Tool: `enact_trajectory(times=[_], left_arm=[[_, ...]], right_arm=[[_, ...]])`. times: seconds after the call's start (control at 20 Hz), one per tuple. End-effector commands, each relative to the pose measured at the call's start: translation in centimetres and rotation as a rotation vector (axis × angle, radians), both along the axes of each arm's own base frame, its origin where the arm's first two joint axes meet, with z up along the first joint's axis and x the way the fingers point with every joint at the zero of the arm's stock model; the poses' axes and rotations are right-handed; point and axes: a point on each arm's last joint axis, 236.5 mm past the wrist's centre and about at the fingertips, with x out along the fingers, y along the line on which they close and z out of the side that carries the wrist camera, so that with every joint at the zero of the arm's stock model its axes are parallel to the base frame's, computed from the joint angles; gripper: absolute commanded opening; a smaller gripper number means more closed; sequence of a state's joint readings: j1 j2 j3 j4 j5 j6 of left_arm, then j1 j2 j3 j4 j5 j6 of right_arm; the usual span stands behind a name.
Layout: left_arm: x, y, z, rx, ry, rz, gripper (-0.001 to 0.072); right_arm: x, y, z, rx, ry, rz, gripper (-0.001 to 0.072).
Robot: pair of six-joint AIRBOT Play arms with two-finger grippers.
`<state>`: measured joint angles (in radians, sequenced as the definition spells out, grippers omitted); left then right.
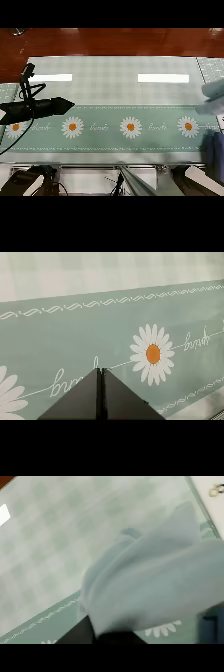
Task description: Fold the shirts.
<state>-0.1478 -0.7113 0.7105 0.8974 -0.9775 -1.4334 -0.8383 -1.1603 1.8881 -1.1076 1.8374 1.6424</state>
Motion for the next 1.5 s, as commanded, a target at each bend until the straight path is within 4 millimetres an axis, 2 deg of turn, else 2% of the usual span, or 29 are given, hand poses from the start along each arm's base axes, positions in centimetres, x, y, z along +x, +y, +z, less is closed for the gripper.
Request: enact_trajectory(times=[0.0,0.15,0.3,0.45,0.5,0.55,0.6,0.7,0.75,0.85,0.9,0.95,1.0,1.05,1.1,1.15,1.2,1.25,1.3,1.35,1.4,1.45], left_arm=[[-0.1,-0.3,-0.2,0.001,0.005,-0.009,0.0028],[0.1,-0.3,-0.8,0.004,0.026,-0.009,0.0028],[0.2,-0.3,-1.6,0.008,0.051,-0.009,0.0028],[0.6,-0.3,-2.6,0.013,0.081,-0.006,0.0028],[0.9,-0.3,-3.0,0.015,0.089,0.0,0.0028],[1.3,-0.3,-3.4,0.016,0.096,0.008,0.0028],[1.7,-0.2,-3.9,0.018,0.102,0.018,0.0028],[2.4,-0.1,-4.6,0.02,0.11,0.034,0.0028],[2.8,0.0,-5.0,0.022,0.112,0.045,0.0028],[4.0,0.3,-5.4,0.024,0.098,0.077,0.0028],[4.7,0.4,-5.3,0.016,0.084,0.096,0.0029],[5.5,0.4,-4.8,0.003,0.061,0.112,0.0028],[6.4,0.3,-3.6,0.006,0.019,0.102,0.0028],[7.3,0.1,-1.9,0.013,-0.037,0.08,0.0028],[8.4,-0.1,0.7,0.014,-0.11,0.06,0.0029],[9.8,-0.3,4.3,0.013,-0.2,0.046,0.0028],[11.1,-0.6,8.2,0.0,-0.282,0.043,0.0028],[12.0,-1.0,11.9,-0.013,-0.351,0.035,0.0027],[12.5,-1.9,15.4,-0.021,-0.411,0.0,0.0027],[12.3,-3.1,17.7,-0.008,-0.457,-0.066,0.0027],[11.7,-4.3,18.7,0.019,-0.47,-0.135,0.0026],[11.1,-5.2,18.0,0.057,-0.44,-0.183,0.0026]], right_arm=[[-8.1,-4.2,-3.0,-0.042,0.144,-0.263,0.0023],[-14.4,-4.8,-5.8,-0.029,0.251,-0.48,0.0024],[-20.5,-4.6,-6.8,-0.096,0.378,-0.683,0.0025],[-22.9,-3.2,-7.4,-0.137,0.42,-0.735,0.0031],[-24.2,-2.8,-7.6,-0.154,0.447,-0.779,0.0173],[-25.8,-2.5,-7.9,-0.171,0.482,-0.84,0.0457],[-26.7,-2.1,-8.1,-0.185,0.506,-0.866,0.0649],[-26.8,-1.9,-8.3,-0.183,0.505,-0.87,0.0637],[-26.2,-2.0,-8.4,-0.172,0.489,-0.855,0.0635],[-23.4,-2.5,-9.0,-0.145,0.428,-0.744,0.0591],[-21.7,-2.7,-9.3,-0.12,0.399,-0.678,0.0448],[-19.6,-2.7,-9.5,-0.097,0.36,-0.599,0.025],[-16.7,-2.8,-9.3,-0.079,0.296,-0.494,0.0023],[-13.6,-2.8,-8.6,-0.064,0.211,-0.418,0.0023],[-9.7,-2.7,-7.1,-0.05,0.098,-0.337,0.0023],[-5.8,-2.0,-5.3,-0.039,-0.013,-0.25,0.0023],[-1.4,-0.4,-3.0,-0.034,-0.13,-0.144,0.0023],[2.3,1.8,-1.0,-0.033,-0.224,-0.043,0.0023],[6.0,4.8,0.6,-0.041,-0.308,0.071,0.0023],[9.0,8.4,1.1,-0.053,-0.36,0.187,0.0023],[11.1,12.2,0.4,-0.081,-0.367,0.306,0.0024],[12.6,16.0,-1.5,-0.12,-0.342,0.415,0.0024]])
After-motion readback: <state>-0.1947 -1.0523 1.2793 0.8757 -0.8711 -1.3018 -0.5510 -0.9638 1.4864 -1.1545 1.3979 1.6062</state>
